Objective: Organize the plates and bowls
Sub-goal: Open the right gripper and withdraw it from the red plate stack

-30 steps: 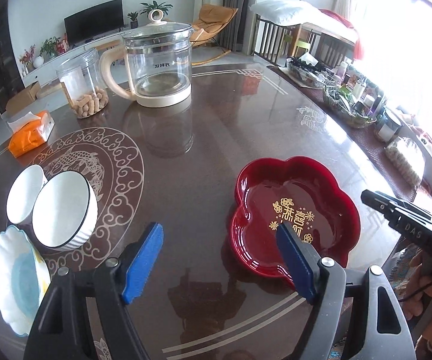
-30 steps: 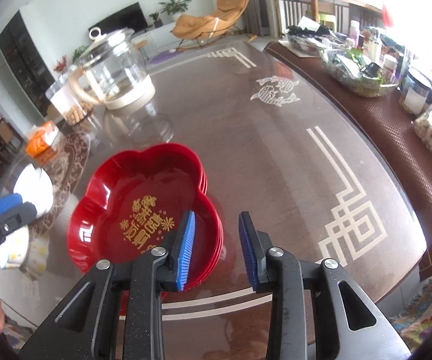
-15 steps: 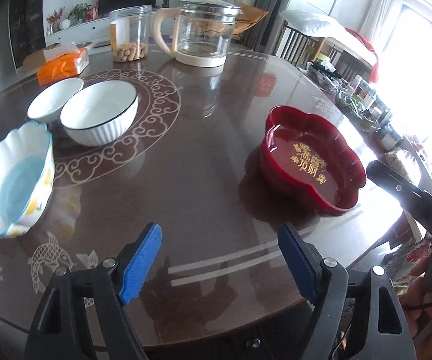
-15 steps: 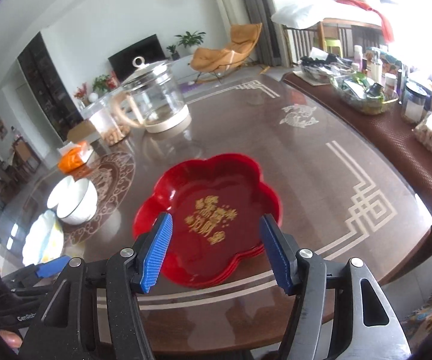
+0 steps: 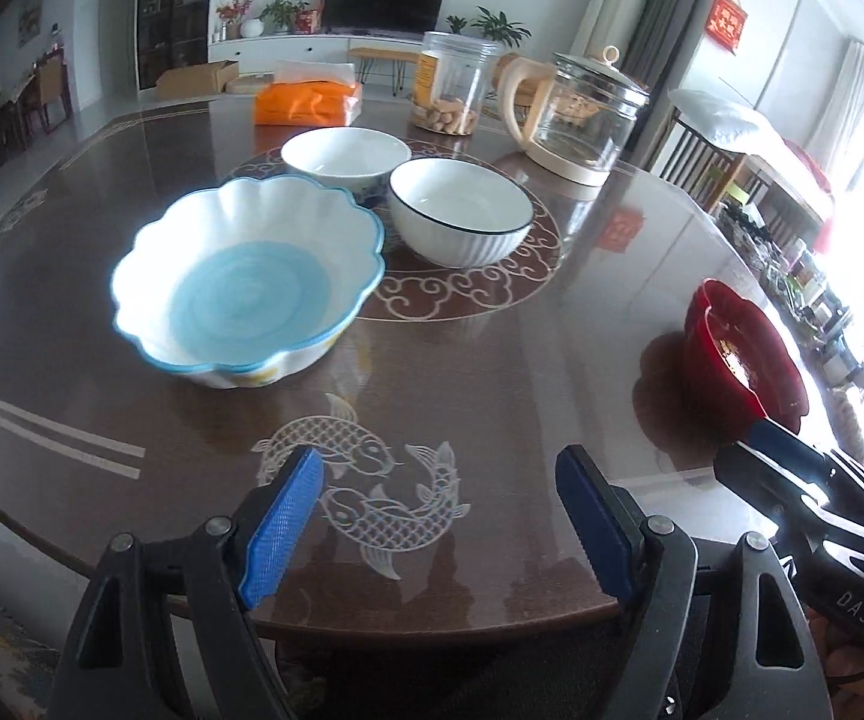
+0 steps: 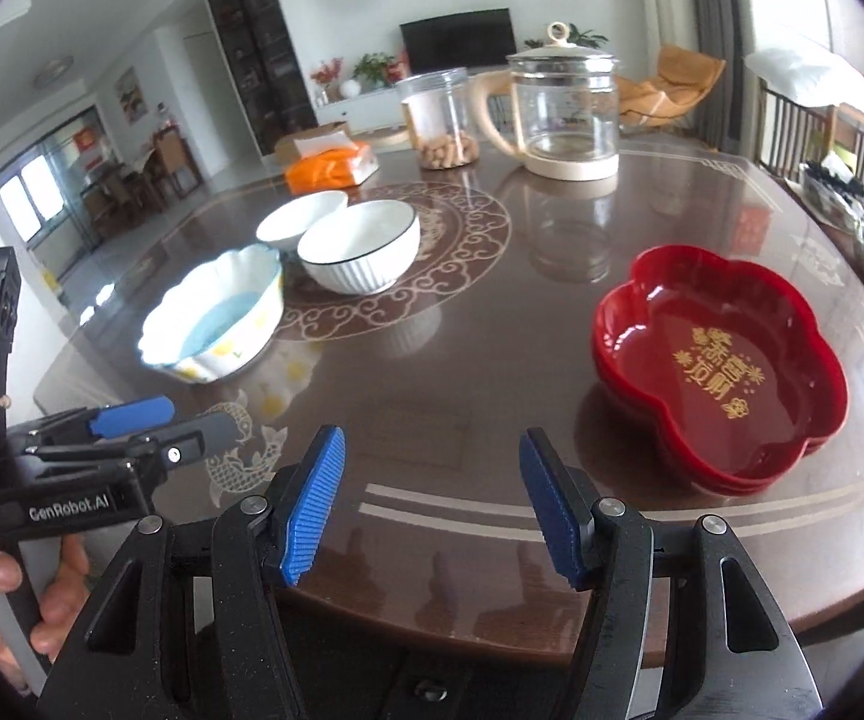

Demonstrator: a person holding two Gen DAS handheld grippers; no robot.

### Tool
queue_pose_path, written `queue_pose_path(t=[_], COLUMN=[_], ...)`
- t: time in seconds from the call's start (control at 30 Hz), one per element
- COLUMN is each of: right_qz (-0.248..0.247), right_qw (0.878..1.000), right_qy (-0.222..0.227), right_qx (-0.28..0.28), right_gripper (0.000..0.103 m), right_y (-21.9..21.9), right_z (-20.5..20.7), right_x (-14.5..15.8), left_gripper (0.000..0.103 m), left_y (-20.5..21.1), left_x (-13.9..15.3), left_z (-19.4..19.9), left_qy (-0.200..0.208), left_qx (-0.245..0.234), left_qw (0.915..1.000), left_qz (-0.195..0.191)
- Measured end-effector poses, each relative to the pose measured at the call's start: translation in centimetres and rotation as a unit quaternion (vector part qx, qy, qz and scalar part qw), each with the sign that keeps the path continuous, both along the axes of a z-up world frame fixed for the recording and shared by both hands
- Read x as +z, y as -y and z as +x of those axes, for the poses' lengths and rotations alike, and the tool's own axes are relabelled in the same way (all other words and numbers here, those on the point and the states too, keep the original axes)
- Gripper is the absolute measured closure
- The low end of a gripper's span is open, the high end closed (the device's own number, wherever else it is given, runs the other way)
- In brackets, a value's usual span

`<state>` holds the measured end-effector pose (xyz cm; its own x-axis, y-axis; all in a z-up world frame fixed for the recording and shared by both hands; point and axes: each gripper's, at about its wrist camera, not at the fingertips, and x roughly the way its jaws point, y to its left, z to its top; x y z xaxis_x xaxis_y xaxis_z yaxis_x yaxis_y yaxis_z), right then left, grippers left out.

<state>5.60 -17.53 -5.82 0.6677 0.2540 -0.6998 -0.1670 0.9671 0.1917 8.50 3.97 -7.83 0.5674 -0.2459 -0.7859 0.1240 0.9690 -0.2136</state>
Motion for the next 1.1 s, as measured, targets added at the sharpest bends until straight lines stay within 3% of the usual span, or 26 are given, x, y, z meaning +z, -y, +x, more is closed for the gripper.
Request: queue_pose_path(t=[0.27,0.4,0.6,0.9,1.1], right_qz=[-0.006,-0.003,0.003,0.001,0.000], right_qw=[1.000,1.000,0.999,0.999,0.998], right_qy=[-0.013,-0.019,-0.035,-0.044,-0.053], right_qx=[0.012,0.007,-0.014,-0.011,-0.015], right_gripper=[0.038,0.038,0.036,0.036,0.036], right_y=[-2.3,-1.9,-1.2,-2.3,-2.3], right_z=[0.1,-0.1,0.4,0.9,1.1], right_x=[-0.7,-1.0,-2.2,-2.5,-3.1], left_gripper=[0.023,0.023,0.023,0.023,0.023], left_y=[-1.7,-1.9,-1.9,-2.7,-3.1], left_x=[-0.3,-1.3,-0.6,-1.7,-0.8], left_z=[-0.8,-0.6,-1.7,-1.4,-1.8], left_qy=[0.010,-0.008,0.013,0.000,0.018], left_qx=[0.019,0.026,0.032,0.037,0.054], left_qw=[0.9998,0.9996,0.9994,0.9993,0.9983], left_qz=[-0.001,0.003,-0.002,-0.006,0.010])
